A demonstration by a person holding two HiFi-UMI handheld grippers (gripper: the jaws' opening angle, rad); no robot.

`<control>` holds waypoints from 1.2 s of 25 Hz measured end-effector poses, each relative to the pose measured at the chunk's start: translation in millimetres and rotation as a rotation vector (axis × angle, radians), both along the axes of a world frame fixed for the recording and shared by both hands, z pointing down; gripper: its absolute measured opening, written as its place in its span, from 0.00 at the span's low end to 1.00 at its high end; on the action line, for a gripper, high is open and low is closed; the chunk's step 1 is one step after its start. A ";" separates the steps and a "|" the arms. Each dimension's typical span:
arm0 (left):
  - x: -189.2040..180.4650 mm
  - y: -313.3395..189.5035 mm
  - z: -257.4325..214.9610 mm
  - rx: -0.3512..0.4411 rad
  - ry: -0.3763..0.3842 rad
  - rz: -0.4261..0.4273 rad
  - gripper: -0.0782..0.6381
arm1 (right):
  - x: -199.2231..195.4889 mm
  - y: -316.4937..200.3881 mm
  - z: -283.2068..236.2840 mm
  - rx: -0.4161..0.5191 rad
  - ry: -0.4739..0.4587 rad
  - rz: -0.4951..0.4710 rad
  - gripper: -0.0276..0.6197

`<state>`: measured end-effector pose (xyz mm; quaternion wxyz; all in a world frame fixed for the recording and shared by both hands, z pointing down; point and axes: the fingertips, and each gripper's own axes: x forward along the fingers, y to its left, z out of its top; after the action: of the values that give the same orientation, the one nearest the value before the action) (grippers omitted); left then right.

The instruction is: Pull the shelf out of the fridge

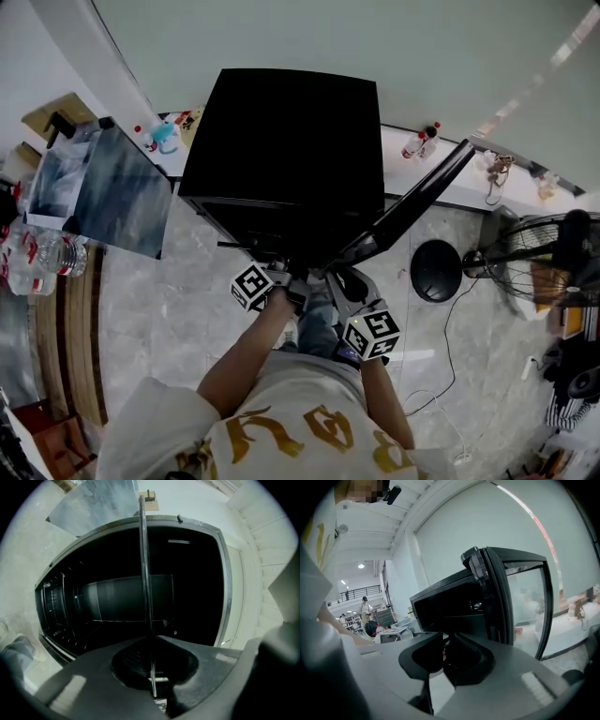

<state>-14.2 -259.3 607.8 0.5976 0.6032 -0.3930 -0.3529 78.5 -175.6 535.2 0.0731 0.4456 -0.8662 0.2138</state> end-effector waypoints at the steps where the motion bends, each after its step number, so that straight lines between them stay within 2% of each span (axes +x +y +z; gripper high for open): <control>1: -0.2 3.6 -0.2 -0.002 0.000 0.001 0.13 | 0.7 2.2 -0.8 0.000 -0.002 0.004 0.18; 9: -1.4 28.5 3.0 -0.005 -0.004 0.010 0.13 | 7.3 21.0 -4.4 0.011 0.001 0.033 0.18; 24: -1.8 43.9 5.7 -0.014 -0.008 0.010 0.13 | 12.5 33.1 -9.2 0.021 -0.002 0.049 0.17; 30: -2.7 43.5 5.2 -0.020 -0.004 0.008 0.14 | 8.8 32.8 -6.0 0.021 0.041 0.036 0.11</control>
<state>-16.9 -215.8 613.0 0.6042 0.5994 -0.3952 -0.3457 87.2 -142.8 529.2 0.0825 0.4663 -0.8585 0.1968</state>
